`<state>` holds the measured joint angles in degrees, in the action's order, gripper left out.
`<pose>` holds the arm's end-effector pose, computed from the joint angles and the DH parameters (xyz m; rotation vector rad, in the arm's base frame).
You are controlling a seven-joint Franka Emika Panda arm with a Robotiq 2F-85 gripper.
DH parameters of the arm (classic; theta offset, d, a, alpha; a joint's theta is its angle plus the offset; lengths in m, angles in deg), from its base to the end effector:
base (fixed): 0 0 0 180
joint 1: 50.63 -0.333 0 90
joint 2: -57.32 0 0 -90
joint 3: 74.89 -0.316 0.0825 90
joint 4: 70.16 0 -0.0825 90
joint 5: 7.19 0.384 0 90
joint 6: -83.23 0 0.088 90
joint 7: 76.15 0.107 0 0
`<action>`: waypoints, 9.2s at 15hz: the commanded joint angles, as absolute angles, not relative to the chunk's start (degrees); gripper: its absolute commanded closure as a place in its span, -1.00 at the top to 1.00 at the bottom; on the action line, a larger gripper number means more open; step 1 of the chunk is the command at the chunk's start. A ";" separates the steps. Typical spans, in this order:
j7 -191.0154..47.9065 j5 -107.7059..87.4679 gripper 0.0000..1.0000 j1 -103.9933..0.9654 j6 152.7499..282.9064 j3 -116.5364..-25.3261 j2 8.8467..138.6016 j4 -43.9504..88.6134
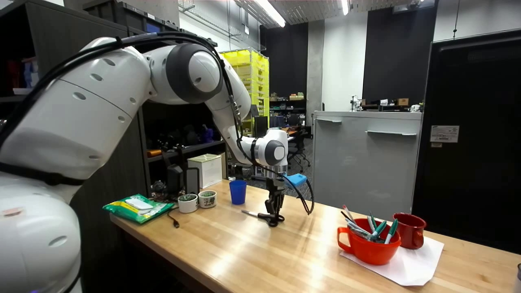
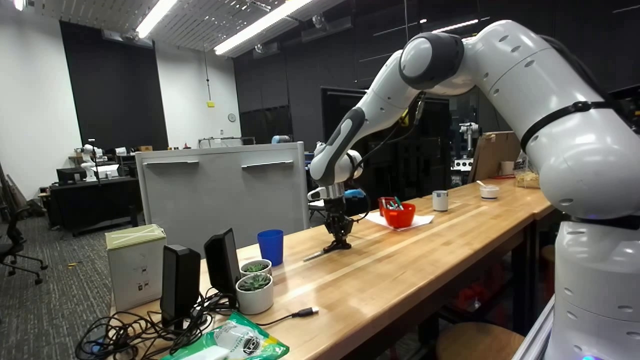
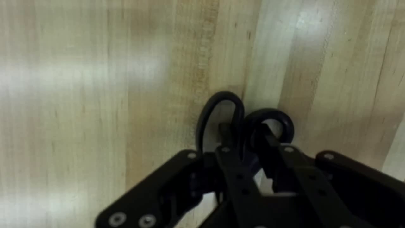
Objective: Open and close the scissors.
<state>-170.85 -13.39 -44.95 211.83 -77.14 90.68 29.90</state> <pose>0.6556 -0.0445 0.2338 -2.1034 -2.2964 0.1553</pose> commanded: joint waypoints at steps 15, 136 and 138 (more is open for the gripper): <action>-175.23 -9.52 1.00 -41.26 219.01 -79.09 92.40 35.97; -176.84 -13.96 0.98 -42.90 219.63 -77.62 90.89 37.08; -176.78 -14.10 1.00 -42.93 219.54 -77.54 90.87 37.36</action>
<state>-177.92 -12.68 -42.09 218.90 -78.55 89.27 35.18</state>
